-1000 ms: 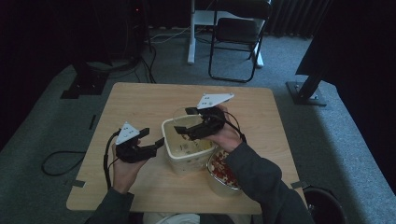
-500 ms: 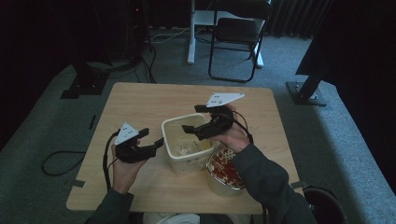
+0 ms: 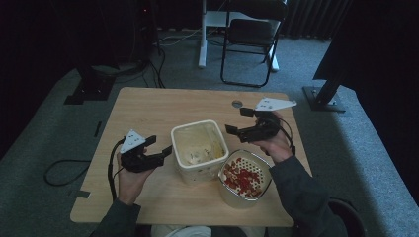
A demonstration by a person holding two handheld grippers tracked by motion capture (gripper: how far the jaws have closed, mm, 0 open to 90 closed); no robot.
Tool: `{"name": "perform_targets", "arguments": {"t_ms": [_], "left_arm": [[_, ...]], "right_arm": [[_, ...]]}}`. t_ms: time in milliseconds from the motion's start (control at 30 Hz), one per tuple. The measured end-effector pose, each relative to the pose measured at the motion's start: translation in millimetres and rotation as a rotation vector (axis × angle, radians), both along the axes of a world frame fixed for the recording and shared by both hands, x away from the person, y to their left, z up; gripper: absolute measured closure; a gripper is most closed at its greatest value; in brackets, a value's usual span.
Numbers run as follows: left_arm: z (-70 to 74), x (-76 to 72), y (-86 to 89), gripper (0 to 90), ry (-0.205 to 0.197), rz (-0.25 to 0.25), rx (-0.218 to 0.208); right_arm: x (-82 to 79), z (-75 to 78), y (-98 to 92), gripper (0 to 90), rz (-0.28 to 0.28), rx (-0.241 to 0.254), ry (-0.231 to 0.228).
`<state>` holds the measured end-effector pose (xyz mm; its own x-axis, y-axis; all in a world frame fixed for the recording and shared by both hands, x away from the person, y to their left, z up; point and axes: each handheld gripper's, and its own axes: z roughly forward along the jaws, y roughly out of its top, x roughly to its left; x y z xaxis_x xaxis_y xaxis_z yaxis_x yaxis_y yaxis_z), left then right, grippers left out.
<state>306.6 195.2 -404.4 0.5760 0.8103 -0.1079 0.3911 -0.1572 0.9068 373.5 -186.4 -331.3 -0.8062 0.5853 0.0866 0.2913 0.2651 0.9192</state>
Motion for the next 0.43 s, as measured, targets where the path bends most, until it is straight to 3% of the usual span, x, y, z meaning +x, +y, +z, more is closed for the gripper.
{"name": "perform_targets", "arguments": {"t_ms": [267, 433], "left_arm": [[-0.8, 1.1, -0.4, 27.8, 0.003, 0.001, 0.004], [-1.1, 1.7, -1.0, 27.8, 0.003, 0.000, 0.008]], "right_arm": [[8.9, -26.3, -53.5, 13.2, -0.162, 0.014, 0.033], [15.1, -42.4, -76.9, 13.3, -0.249, 0.031, 0.064]]}}
